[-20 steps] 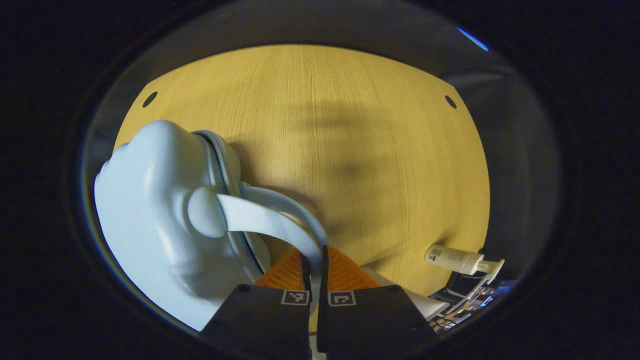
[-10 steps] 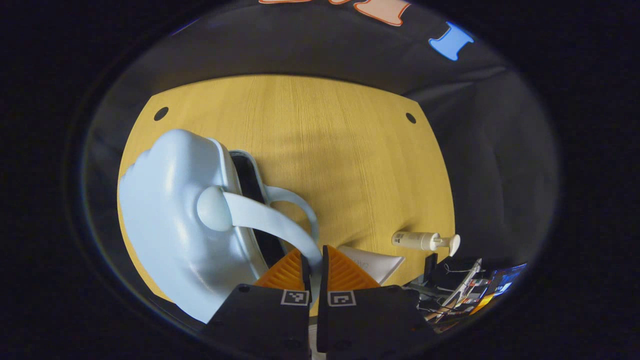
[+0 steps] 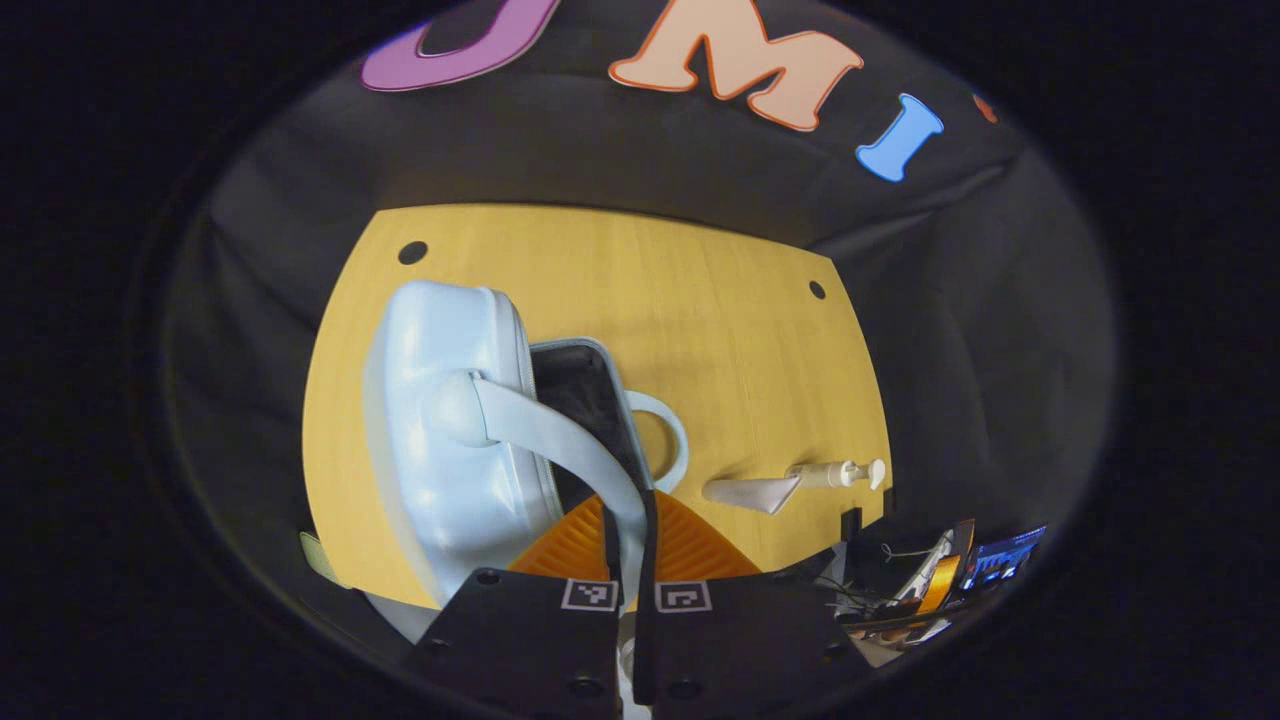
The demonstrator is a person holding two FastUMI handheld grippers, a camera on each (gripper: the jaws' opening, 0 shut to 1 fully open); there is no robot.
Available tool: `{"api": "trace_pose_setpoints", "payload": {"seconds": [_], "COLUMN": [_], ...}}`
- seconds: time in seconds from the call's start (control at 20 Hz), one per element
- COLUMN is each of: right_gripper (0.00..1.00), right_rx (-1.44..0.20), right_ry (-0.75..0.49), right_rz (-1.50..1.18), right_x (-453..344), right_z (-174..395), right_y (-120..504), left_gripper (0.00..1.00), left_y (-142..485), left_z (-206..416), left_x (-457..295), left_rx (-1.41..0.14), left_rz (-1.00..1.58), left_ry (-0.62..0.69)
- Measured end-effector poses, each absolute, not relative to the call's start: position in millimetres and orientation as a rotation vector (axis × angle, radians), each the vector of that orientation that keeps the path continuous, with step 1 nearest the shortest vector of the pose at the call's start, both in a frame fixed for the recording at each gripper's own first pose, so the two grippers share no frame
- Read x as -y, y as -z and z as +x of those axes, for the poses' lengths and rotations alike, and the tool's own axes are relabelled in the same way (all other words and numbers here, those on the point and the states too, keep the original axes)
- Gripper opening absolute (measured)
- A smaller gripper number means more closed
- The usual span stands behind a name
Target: First open the suitcase, pack the skin care products into it, and then close the suitcase.
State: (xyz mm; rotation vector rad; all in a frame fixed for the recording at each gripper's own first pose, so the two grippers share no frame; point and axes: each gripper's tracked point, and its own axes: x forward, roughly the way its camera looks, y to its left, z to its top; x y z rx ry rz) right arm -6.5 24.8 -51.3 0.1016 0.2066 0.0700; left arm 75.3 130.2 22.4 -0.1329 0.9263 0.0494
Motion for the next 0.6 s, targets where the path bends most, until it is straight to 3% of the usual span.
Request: {"api": "trace_pose_setpoints", "payload": {"seconds": [0.25, 0.6], "right_gripper": [0.98, 0.98], "right_rx": [-0.186, -0.205], "right_ry": [-0.101, -0.118], "right_rz": [0.102, 0.138], "right_x": [-54, -90], "right_z": [-1, 2], "right_y": [47, 56], "left_gripper": [0.00, 0.00], "left_y": [-54, -49], "left_z": [34, -15], "left_x": [-205, -317], "left_rx": [-0.873, -0.845], "left_rz": [-0.129, -0.107], "left_ry": [-0.137, -0.250]}}
